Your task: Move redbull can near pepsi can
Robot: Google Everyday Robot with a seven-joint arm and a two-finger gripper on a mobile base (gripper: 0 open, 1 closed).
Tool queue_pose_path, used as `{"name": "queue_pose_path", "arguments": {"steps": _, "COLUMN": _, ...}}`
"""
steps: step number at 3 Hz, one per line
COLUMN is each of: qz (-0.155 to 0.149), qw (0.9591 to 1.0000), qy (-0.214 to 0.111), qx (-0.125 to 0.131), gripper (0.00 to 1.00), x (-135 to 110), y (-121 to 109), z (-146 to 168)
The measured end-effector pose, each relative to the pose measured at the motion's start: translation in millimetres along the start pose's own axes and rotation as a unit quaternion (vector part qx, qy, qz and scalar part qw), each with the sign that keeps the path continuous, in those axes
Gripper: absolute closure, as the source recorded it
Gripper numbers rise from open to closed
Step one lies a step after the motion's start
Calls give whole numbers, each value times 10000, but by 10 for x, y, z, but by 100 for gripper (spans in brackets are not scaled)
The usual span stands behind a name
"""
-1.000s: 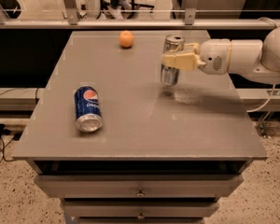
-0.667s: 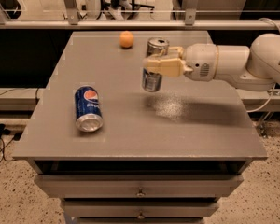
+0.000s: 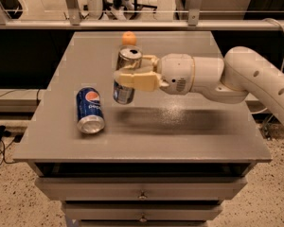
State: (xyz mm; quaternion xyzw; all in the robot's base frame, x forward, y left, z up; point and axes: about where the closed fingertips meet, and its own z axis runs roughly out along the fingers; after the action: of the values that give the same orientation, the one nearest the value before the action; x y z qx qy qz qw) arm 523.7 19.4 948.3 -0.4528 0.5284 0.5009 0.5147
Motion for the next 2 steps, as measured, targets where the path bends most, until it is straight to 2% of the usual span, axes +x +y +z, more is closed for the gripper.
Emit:
{"name": "queue_pose_path", "arguments": {"steps": 1, "qz": -161, "qw": 9997, "qy": 17, "qx": -181, "gripper": 100, "x": 137, "y": 37, "z": 154}}
{"name": "queue_pose_path", "arguments": {"steps": 2, "qz": -138, "qw": 9994, "qy": 133, "qx": -301, "gripper": 98, "x": 390, "y": 36, "z": 273}}
